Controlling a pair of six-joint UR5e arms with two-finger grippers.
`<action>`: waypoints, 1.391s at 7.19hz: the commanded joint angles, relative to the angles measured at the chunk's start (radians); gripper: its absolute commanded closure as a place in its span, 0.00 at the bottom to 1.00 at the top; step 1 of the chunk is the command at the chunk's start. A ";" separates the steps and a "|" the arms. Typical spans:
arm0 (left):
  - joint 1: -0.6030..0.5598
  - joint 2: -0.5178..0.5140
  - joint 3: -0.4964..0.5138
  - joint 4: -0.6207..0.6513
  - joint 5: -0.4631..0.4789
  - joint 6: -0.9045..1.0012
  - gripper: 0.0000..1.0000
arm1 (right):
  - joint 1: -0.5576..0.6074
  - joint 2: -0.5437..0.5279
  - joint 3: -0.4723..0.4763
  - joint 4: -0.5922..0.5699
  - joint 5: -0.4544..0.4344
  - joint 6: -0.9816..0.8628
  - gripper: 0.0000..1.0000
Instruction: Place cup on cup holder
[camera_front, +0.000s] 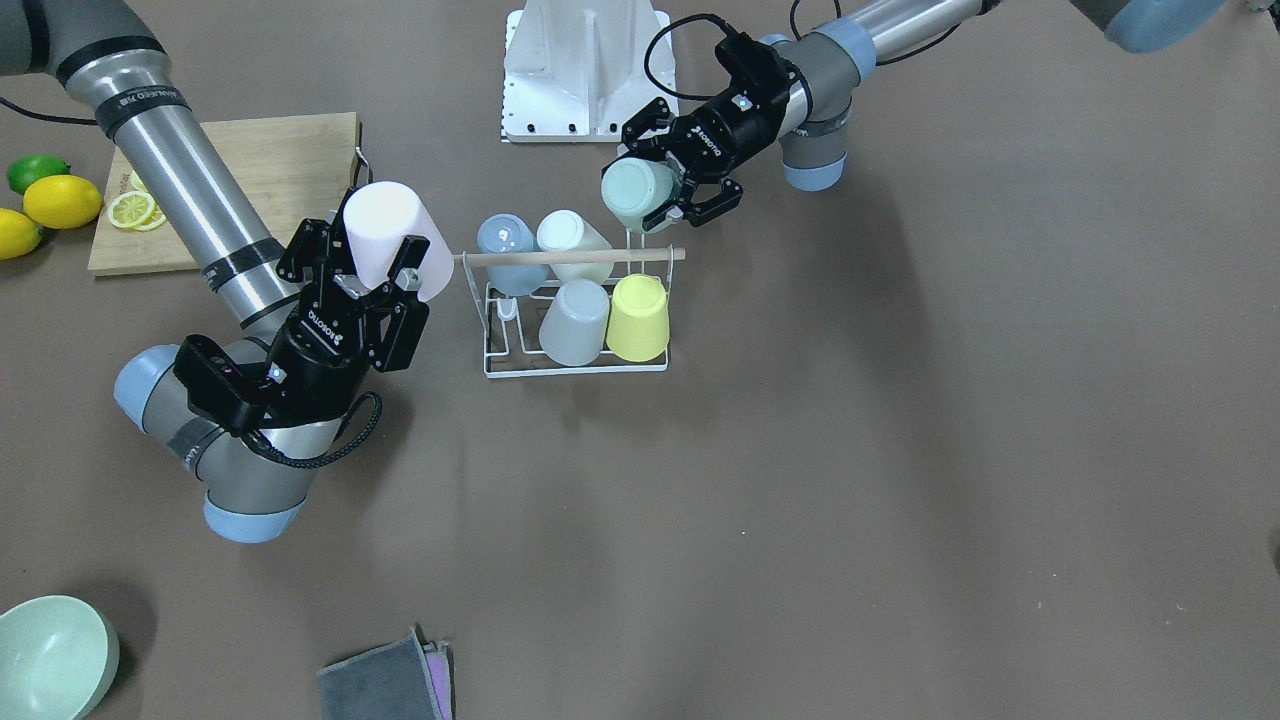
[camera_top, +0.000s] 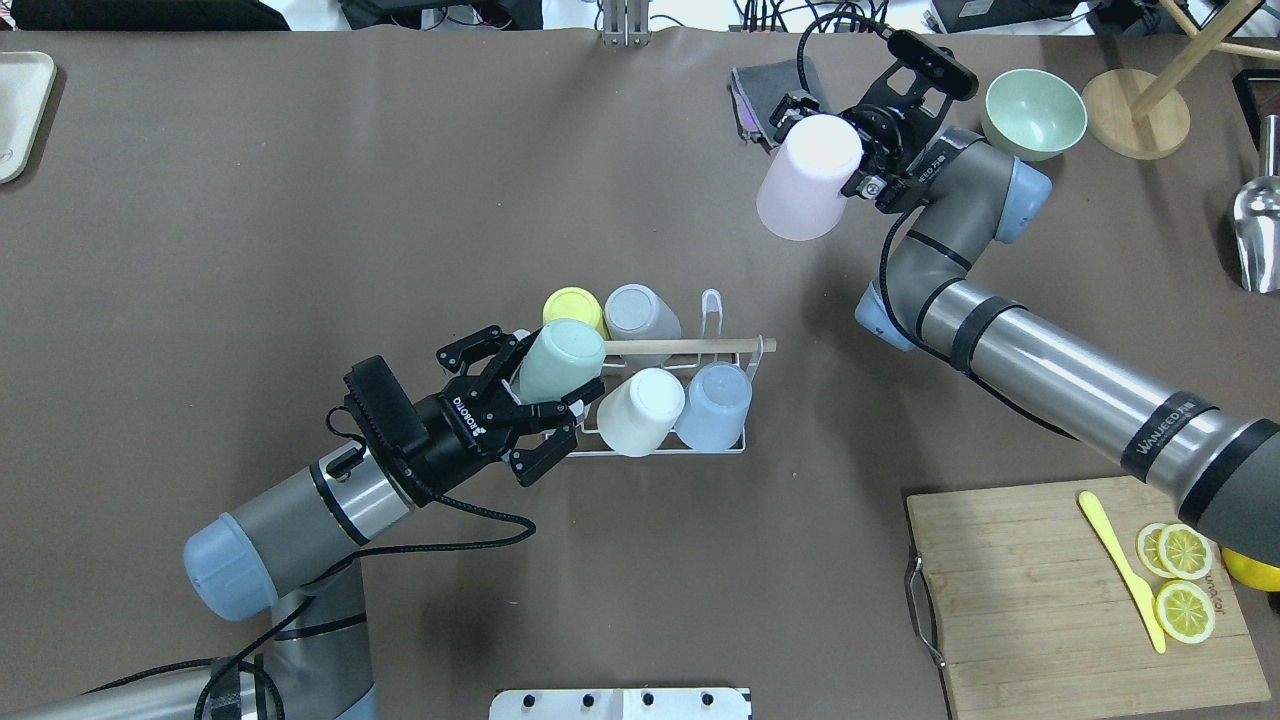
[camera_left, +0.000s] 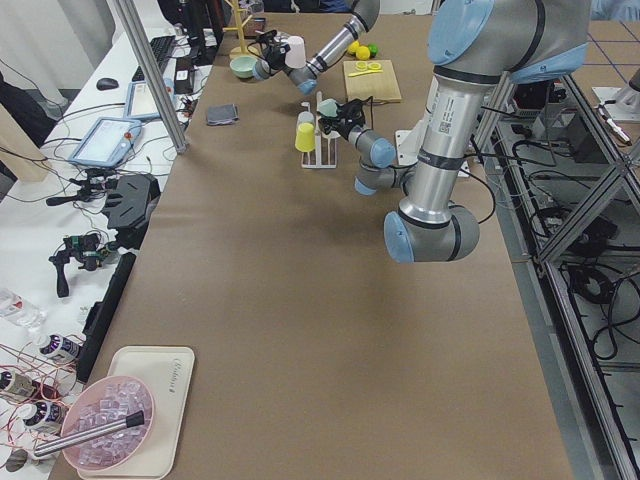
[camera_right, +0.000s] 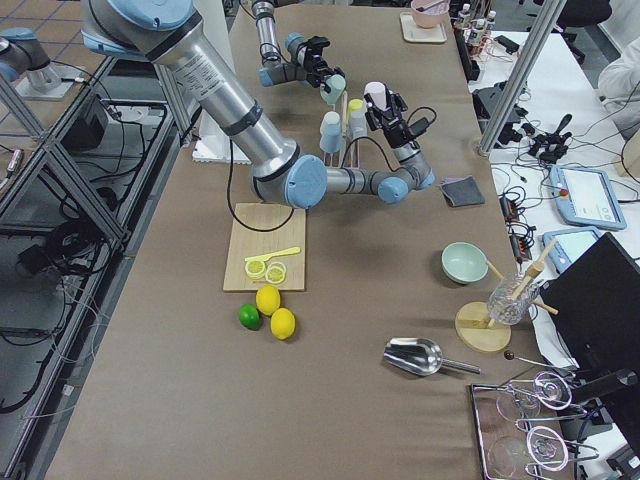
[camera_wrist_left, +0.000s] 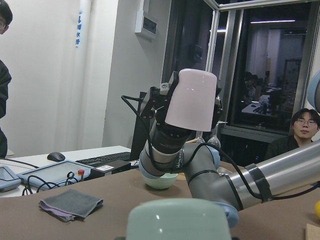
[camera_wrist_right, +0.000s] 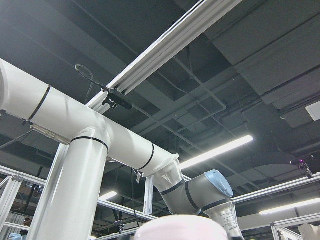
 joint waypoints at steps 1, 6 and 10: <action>0.005 -0.002 0.002 0.000 0.000 -0.002 1.00 | 0.000 0.016 -0.005 -0.070 -0.032 -0.036 0.98; 0.003 -0.017 0.014 0.001 0.002 0.000 1.00 | -0.002 0.022 -0.002 -0.225 -0.107 -0.071 0.98; 0.002 -0.021 0.013 -0.003 0.003 0.058 1.00 | -0.042 -0.001 0.019 -0.237 -0.153 -0.077 0.98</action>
